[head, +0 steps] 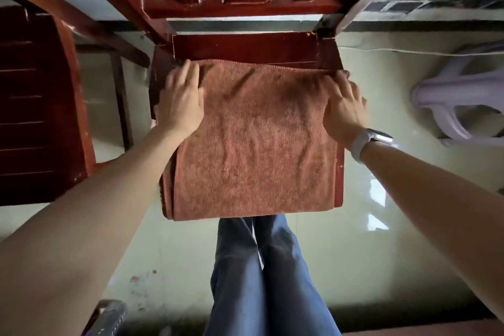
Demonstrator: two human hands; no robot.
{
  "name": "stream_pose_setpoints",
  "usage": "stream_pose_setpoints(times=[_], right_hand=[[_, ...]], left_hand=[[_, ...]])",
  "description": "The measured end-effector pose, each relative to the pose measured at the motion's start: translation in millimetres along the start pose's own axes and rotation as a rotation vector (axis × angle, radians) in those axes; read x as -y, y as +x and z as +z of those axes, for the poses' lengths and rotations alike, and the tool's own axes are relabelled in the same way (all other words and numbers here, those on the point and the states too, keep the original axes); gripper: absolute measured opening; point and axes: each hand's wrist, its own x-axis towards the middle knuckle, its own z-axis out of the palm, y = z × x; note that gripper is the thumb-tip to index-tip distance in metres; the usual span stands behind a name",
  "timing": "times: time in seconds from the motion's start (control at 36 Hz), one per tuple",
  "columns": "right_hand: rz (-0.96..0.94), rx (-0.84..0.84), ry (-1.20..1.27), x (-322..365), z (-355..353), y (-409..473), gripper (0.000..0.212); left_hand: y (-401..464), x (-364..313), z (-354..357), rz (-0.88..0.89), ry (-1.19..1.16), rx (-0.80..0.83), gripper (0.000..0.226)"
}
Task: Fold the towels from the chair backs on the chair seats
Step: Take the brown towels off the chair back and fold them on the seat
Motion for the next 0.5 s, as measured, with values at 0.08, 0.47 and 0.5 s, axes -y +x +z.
stream_pose_setpoints(times=[0.08,0.47,0.5], right_hand=[[-0.004,0.032,-0.041,-5,3,21,0.069],[0.031,-0.104,0.240,-5,-23,23,0.026],[0.007,-0.086,0.281,-4,-26,14,0.024]], left_hand=[[17,2,4,0.008,0.009,-0.028,0.048],[22,1,-35,-0.011,-0.370,-0.168,0.017],[13,1,-43,-0.032,-0.427,-0.109,0.016]])
